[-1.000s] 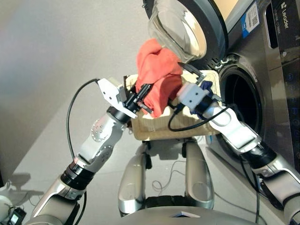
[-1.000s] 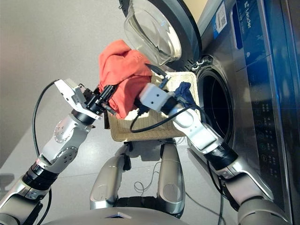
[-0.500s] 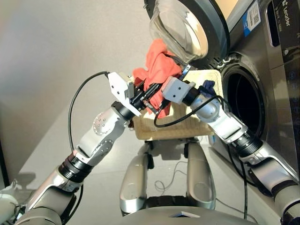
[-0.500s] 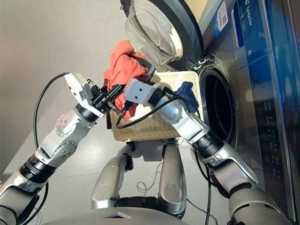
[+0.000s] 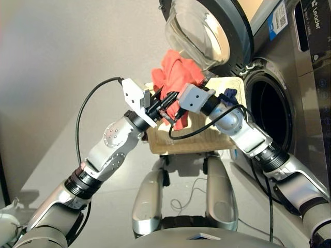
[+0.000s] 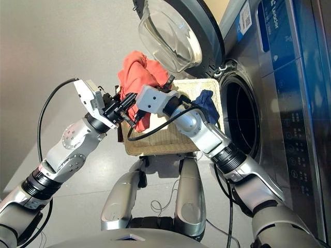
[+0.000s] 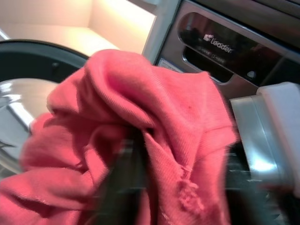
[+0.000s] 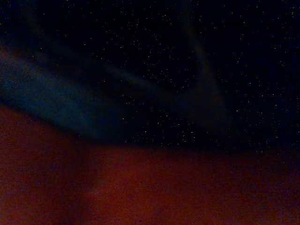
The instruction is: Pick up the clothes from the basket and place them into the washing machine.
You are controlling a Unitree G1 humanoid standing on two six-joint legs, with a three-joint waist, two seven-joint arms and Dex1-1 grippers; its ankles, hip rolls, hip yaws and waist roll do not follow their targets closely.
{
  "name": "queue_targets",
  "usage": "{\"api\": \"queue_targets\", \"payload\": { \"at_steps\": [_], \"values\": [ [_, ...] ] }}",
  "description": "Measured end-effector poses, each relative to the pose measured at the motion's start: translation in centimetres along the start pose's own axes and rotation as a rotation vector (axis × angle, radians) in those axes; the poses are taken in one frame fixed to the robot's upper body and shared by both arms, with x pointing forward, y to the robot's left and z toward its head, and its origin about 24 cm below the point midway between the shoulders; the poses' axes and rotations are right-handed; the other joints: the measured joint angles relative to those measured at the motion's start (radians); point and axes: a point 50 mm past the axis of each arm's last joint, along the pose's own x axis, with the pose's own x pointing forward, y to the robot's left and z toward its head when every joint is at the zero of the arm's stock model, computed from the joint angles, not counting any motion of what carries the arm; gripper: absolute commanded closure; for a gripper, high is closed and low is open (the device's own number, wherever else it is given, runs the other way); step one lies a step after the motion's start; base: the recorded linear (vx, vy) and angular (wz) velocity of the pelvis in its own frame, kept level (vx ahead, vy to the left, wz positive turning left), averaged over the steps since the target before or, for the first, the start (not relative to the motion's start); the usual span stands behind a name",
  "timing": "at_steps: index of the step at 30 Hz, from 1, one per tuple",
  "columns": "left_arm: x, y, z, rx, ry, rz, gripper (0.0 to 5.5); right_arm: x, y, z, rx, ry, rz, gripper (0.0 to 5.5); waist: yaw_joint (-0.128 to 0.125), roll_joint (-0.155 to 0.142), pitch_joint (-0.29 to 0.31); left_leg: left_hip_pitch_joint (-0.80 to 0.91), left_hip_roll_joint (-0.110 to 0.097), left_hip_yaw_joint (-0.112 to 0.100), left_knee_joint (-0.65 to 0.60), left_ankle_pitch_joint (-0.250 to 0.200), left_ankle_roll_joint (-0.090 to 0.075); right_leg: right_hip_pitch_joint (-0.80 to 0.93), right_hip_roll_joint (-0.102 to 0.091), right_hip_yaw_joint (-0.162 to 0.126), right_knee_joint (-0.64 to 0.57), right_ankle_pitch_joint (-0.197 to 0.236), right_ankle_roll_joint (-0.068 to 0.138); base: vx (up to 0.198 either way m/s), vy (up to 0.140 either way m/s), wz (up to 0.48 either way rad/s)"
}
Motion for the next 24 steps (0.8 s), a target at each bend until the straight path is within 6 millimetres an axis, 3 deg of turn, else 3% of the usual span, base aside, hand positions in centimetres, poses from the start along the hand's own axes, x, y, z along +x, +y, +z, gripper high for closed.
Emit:
{"api": "queue_targets", "payload": {
  "at_steps": [11,17,21,24],
  "values": [
    [-0.1,0.0,0.0,0.093,-0.04,0.062,0.0,-3.3,0.5,-2.8,0.194,0.104,-0.197,5.5,0.001,0.008,-0.002,0.0,0.0,-0.005,0.0,0.0,0.0,0.004,-0.001,-0.004,0.0,0.0,0.0,0.0,0.0,0.0],
    [0.5,-0.6,0.4,0.076,-0.189,0.206,0.0,-7.2,1.1,-8.2,0.307,0.36,-0.402,5.5,0.004,0.011,-0.003,0.0,-0.001,-0.02,0.004,0.0,0.001,0.013,-0.005,-0.018,0.001,-0.002,0.001,0.0,0.0,0.0],
    [1.1,-0.8,1.1,0.059,-0.274,0.295,0.0,-9.9,3.2,-11.8,0.439,0.562,-0.529,5.5,0.002,0.011,-0.003,0.0,-0.006,-0.031,0.019,0.0,0.0,0.015,-0.011,-0.026,0.025,-0.015,0.002,0.0,0.0,0.0],
    [1.4,-0.6,1.6,0.075,-0.318,0.35,0.0,-11.7,4.9,-13.3,0.518,0.681,-0.592,5.5,0.003,0.008,-0.001,-0.004,-0.01,-0.044,0.062,-0.016,-0.002,0.015,-0.014,-0.029,0.077,-0.044,0.003,0.0,0.0,0.0]
  ]
}}
